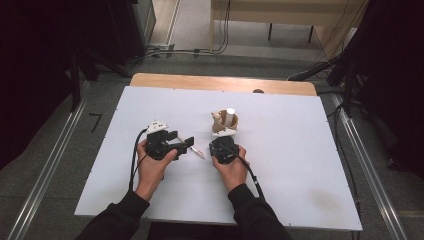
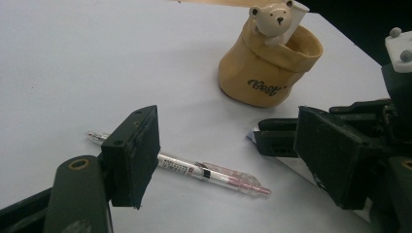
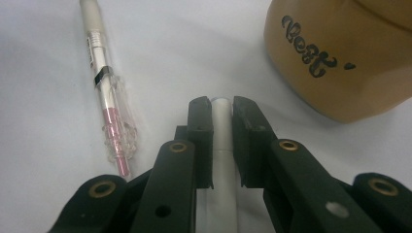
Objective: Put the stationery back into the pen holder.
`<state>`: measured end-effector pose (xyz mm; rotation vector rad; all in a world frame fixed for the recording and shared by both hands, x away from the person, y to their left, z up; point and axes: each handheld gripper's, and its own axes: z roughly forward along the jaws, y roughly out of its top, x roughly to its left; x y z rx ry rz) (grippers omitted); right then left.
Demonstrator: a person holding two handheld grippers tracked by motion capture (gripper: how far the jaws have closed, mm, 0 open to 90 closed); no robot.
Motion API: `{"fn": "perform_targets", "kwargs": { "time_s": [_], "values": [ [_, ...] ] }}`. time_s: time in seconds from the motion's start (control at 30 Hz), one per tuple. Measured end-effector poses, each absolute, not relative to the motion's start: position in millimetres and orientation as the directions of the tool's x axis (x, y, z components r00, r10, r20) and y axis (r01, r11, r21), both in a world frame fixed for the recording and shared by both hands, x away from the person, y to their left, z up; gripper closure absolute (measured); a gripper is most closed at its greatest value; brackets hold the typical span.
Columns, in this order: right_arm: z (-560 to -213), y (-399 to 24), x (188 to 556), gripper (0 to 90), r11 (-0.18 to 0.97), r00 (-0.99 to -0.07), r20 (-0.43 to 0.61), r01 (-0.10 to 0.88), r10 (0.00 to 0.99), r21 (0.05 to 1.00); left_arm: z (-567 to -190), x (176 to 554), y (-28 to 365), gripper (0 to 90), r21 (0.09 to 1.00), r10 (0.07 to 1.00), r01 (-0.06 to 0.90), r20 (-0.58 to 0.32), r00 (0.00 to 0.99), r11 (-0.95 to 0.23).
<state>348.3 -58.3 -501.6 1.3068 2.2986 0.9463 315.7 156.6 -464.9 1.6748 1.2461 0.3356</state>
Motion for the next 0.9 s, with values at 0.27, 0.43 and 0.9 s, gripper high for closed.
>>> {"fn": "perform_targets", "kwargs": {
  "time_s": [0.27,0.43,0.9],
  "values": [
    [-497.2,-62.7,346.4,77.0,0.342,-0.538,0.066,0.621,0.84,0.705,-466.1,314.8,155.0,25.2,0.813,0.837,0.582,-0.322,0.443,0.005],
    [-494.8,-69.2,344.3,77.0,0.32,-0.55,0.1,0.614,0.829,0.722,-467.1,313.4,152.1,25.2,0.806,0.827,0.592,-0.333,0.452,0.001],
    [-480.8,-86.5,340.3,77.0,0.248,-0.549,0.16,0.593,0.82,0.766,-471.0,306.7,135.7,25.2,0.786,0.792,0.617,-0.351,0.5,-0.041]
  ]
}}
